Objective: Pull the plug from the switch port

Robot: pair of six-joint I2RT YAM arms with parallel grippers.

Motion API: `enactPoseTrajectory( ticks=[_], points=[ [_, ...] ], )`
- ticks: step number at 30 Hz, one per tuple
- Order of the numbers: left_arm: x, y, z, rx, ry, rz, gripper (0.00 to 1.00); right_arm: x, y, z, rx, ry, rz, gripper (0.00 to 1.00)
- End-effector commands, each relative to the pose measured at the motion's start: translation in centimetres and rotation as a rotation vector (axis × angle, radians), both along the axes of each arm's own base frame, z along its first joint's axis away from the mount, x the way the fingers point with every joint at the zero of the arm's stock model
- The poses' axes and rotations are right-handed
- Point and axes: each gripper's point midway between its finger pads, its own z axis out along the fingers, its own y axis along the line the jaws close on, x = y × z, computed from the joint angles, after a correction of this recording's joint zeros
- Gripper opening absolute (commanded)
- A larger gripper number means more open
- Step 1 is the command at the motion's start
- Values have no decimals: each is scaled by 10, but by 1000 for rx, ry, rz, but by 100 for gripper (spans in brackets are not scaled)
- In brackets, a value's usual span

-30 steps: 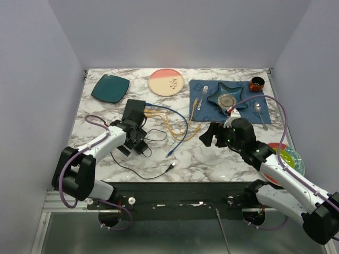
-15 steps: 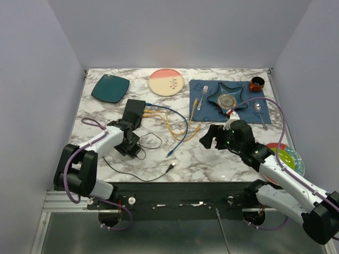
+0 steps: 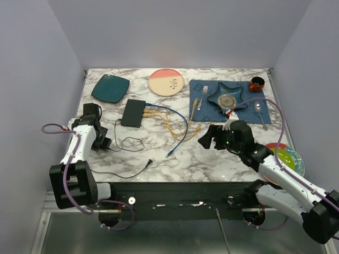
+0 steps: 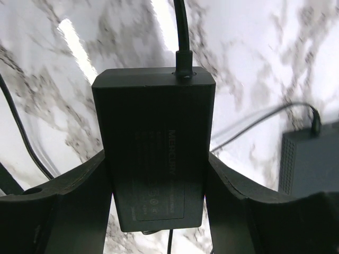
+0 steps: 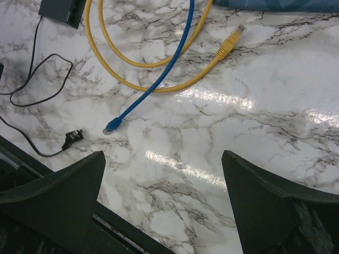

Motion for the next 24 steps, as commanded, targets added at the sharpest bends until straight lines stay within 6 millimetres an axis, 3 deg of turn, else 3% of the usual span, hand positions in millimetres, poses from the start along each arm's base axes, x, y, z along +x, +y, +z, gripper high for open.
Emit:
enactPoseTrajectory(
  ticks=[1, 5, 9, 12, 13, 16, 18, 24],
  points=[
    [-4, 28, -11, -8, 69, 59, 21, -5, 4, -2, 21, 2, 22, 100],
    [0, 43, -30, -38, 117, 87, 24, -8, 0, -3, 9, -5, 20, 100],
    [11, 42, -33, -87, 120, 24, 30, -8, -5, -7, -10, -4, 8, 100],
    [23, 41, -23, -88, 67, -29, 46, -8, -4, -10, -16, 5, 8, 100],
    [26, 42, -20, -82, 54, -40, 60, -7, -3, -7, -12, 2, 9, 100],
    [36, 46, -3, -67, 30, -70, 86, -6, -2, -10, -14, 15, 13, 100],
    [41, 47, 8, -62, 13, -81, 98, -6, -1, -10, -16, 17, 13, 100],
    [40, 41, 18, -71, -30, -101, 99, -5, 0, -11, -13, 22, 15, 100]
  ],
)
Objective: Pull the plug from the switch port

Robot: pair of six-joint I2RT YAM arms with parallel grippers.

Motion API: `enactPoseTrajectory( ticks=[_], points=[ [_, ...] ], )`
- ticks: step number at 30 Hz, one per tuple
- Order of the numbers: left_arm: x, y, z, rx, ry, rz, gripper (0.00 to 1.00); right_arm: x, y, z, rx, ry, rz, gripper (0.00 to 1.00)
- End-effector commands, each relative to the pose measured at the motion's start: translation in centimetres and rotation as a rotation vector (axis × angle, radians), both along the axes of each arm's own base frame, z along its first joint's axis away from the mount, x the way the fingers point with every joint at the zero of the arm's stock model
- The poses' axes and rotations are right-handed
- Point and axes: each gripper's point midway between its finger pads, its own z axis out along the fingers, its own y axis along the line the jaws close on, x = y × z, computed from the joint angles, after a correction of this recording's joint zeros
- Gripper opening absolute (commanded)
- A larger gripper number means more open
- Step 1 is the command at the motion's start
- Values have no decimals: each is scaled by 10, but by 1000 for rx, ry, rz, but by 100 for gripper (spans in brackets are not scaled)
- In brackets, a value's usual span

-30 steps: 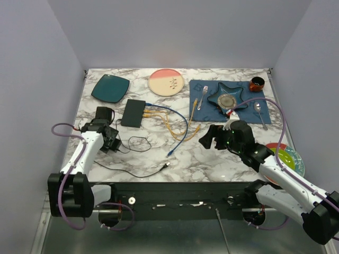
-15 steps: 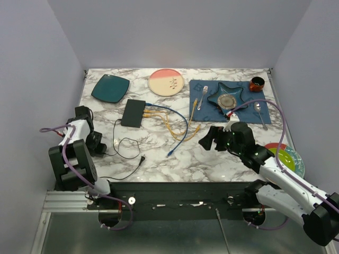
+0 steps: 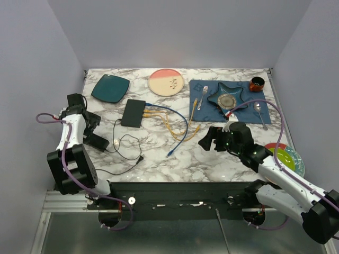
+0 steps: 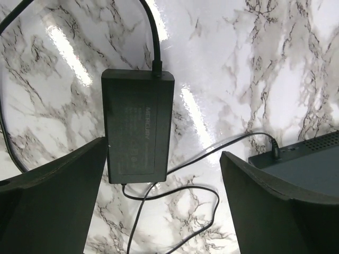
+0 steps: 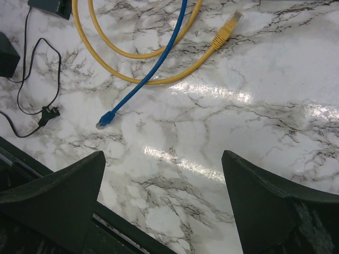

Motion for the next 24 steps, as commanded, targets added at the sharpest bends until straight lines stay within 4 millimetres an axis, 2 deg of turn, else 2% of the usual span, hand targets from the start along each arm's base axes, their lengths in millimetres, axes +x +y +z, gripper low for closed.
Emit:
enactPoseTrajectory(
  ticks=[1, 3, 4, 5, 7, 8, 9, 10, 11, 12, 17, 24],
  points=[
    [-3, -8, 12, -25, -37, -38, 99, 0, 3, 1, 1, -3, 12, 100],
    [5, -18, 20, -37, -105, -58, 99, 0, 4, 5, 14, -7, 12, 100],
    [13, -24, 26, -34, -147, -65, 96, 1, 5, 7, 21, -13, 14, 100],
    [30, -41, 37, -16, -220, -127, 92, 1, 6, 9, 28, -13, 17, 100],
    [50, -60, 46, 25, -273, -189, 82, 2, 8, 16, 36, -25, 21, 100],
    [68, -69, 49, 44, -289, -224, 80, 3, 8, 17, 36, -29, 23, 100],
    [78, -89, 49, 55, -285, -280, 76, 4, 8, 18, 33, -31, 21, 100],
    [86, -96, 46, 56, -274, -305, 70, 3, 7, 18, 27, -24, 20, 100],
    [102, -95, 38, 56, -245, -305, 68, 4, 7, 20, 22, -28, 19, 100],
    [109, -114, 34, 53, -233, -353, 67, 4, 6, 20, 18, -28, 17, 100],
    [143, -119, 3, 37, -187, -326, 68, 5, 5, 20, -1, -20, 15, 100],
    [186, -126, -20, 37, -141, -336, 70, 11, 12, 22, -3, 0, 34, 100]
  ],
)
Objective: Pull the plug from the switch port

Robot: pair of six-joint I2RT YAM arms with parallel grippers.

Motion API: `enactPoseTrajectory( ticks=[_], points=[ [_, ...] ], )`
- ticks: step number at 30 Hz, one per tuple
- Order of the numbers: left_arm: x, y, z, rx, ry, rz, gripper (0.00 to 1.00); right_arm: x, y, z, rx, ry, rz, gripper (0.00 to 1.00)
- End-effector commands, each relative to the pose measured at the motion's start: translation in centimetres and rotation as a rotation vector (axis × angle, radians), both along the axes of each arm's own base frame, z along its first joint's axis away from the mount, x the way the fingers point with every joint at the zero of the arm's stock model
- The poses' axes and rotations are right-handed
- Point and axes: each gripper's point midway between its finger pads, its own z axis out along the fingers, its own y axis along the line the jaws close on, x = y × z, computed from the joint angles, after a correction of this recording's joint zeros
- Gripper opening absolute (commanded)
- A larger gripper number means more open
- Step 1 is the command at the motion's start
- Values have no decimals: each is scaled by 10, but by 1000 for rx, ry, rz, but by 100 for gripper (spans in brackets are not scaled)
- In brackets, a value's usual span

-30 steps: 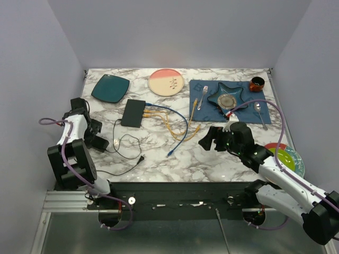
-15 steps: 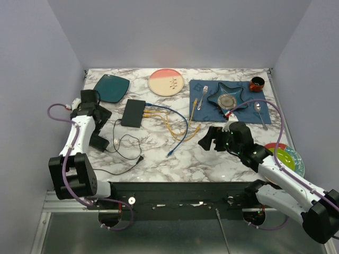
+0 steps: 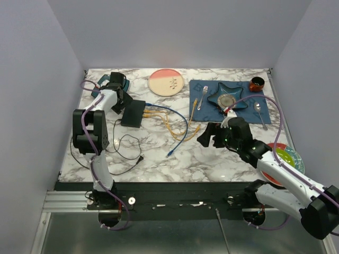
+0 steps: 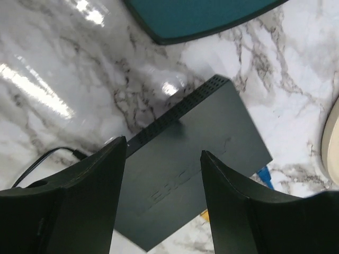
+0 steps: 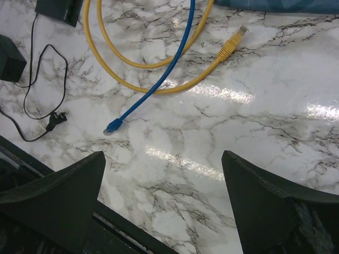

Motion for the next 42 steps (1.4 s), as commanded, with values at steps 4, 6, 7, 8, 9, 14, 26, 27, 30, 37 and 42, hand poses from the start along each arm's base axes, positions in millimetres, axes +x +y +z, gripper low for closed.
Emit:
enactPoseTrajectory(
  ticks=[4, 6, 7, 8, 9, 14, 26, 27, 30, 37, 42],
  points=[
    [33, 1, -10, 44, 10, 14, 79, 8, 10, 9, -7, 7, 32, 100],
    [36, 0, -17, 47, 21, 5, 81, 9, 12, 6, -14, 19, 35, 100],
    [37, -2, -20, 39, 26, 0, 81, 10, 13, 5, -13, 20, 40, 100],
    [37, -4, -26, 36, 36, -14, 81, 11, 13, 4, -15, 23, 40, 100],
    [38, -9, -29, 26, 37, -29, 81, 11, 14, 2, -18, 30, 43, 100],
    [24, -38, -45, -22, 73, -111, 76, 11, 15, -3, -20, 43, 44, 100],
    [-47, -127, -71, -134, 112, -435, 75, -4, 8, 9, 30, 6, 38, 100],
    [-53, -137, -68, -130, 108, -467, 75, -5, 7, 9, 30, 4, 36, 100],
    [-63, -149, -61, -121, 95, -523, 75, -11, 4, 9, 37, 14, 31, 100],
    [-104, -175, -50, -115, 85, -659, 75, -22, 1, 3, 62, 34, 25, 100],
    [-128, -156, -30, -46, 59, -681, 79, -20, -1, 7, 58, 14, 17, 100]
  ],
)
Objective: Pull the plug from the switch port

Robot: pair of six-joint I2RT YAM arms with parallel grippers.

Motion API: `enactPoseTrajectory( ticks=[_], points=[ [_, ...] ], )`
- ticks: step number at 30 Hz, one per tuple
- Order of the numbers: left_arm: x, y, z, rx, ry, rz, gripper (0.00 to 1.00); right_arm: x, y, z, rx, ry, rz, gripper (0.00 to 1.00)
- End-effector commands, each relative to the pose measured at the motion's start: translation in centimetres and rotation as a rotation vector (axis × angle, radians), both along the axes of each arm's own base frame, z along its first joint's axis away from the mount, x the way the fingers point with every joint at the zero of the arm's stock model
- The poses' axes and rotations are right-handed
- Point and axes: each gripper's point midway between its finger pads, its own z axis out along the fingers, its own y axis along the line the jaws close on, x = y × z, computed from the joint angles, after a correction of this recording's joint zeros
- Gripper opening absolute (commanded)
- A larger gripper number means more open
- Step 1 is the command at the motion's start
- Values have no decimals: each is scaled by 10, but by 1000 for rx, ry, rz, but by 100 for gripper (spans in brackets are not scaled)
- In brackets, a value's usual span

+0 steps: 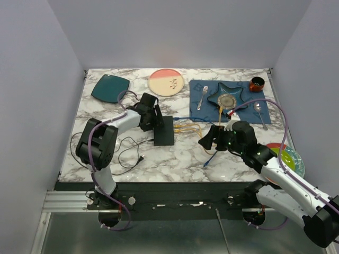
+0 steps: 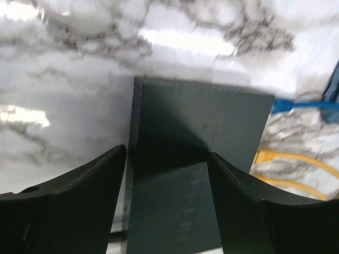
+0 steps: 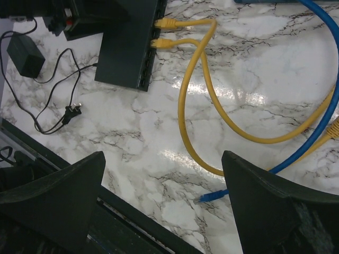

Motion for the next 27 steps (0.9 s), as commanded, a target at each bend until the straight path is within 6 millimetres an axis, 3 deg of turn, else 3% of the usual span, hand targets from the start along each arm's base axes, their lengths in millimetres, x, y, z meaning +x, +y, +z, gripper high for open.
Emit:
enactPoseTrajectory(
  ticks=[1, 3, 6, 7, 9, 11, 12, 13, 14, 15, 16, 18, 19, 20, 21, 24, 25, 27],
  points=[
    [-47, 22, 7, 70, 56, -57, 81, -3, 1, 5, 6, 2, 8, 100],
    [-47, 39, 25, 112, -7, 20, 82, 5, 3, 9, -9, 0, 3, 100],
    [-54, 47, 55, 55, -100, 116, 85, 21, 14, 25, -10, -14, 13, 100],
    [-56, 47, 61, 36, -126, 132, 84, 28, 20, 16, -32, 26, 23, 100],
    [-67, 43, 77, -10, -180, 140, 84, 42, 31, 27, -29, 26, 34, 97],
    [-82, 32, 81, -5, -207, 111, 82, 56, 39, 17, -60, 61, 40, 89],
    [-93, 31, 80, -10, -211, 101, 81, 71, 44, 31, -62, 26, 29, 85],
    [-107, 18, 77, -25, -201, 77, 79, 78, 46, 30, -75, 28, 26, 73],
    [-113, 16, 75, -24, -203, 79, 78, 88, 52, 16, -109, 62, 29, 69],
    [-124, 16, 65, -24, -189, 79, 77, 96, 54, 14, -130, 64, 27, 65],
    [-132, 10, 60, -41, -178, 87, 76, 110, 61, 25, -132, 51, 30, 58],
    [-152, 2, 38, -24, -159, 64, 75, 125, 68, -4, -192, 117, 34, 46],
    [-158, -1, 31, -23, -147, 59, 75, 136, 75, 4, -195, 118, 31, 30],
    [-163, -3, 23, -34, -126, 76, 75, 141, 77, -3, -206, 138, 27, 16],
    [-170, -4, 10, -25, -112, 63, 74, 146, 82, -23, -228, 184, 33, 3],
    [-173, -6, -4, -26, -100, 73, 73, 165, 90, -31, -238, 193, 10, 1],
    [-172, -7, -5, -26, -105, 74, 73, 170, 91, -49, -263, 223, 4, 1],
    [-168, -10, -6, -26, -111, 75, 73, 186, 98, -45, -266, 210, -9, 1]
  ],
)
